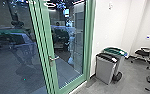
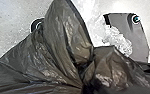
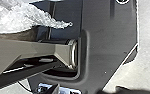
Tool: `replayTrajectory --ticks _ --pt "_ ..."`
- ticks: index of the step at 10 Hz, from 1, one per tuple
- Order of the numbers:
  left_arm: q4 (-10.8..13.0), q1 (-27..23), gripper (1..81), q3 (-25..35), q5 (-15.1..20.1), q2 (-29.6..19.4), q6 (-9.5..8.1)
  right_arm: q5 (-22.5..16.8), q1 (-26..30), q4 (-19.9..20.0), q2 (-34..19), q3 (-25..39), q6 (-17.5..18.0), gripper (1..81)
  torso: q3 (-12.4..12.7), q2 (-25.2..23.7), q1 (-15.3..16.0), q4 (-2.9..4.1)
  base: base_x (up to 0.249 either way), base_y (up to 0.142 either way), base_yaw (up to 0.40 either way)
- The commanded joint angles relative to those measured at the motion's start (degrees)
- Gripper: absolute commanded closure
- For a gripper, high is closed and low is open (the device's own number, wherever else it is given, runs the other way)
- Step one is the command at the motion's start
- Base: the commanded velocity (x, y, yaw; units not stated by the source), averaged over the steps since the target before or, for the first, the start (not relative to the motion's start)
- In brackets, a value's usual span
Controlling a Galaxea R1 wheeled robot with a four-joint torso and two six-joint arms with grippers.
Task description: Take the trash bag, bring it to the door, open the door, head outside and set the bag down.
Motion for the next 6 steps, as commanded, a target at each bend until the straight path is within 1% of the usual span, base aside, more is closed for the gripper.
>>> replayTrajectory --ticks 1,6 --pt "-0.24 -3.09 81.1 -0.08 4.15 0.03 0.25 -3.03 1.86 -0.10 0.27 -0.08 -0.07 1.0 0.00 0.00 0.00 0.00 0.170 0.000 0.000" --pt "-0.24 -3.10 81.1 -0.08 4.15 0.12 0.25 -3.03 1.60 -0.10 0.27 -0.08 -0.07 1.0 0.00 0.00 0.00 0.00 0.169 0.000 0.000"
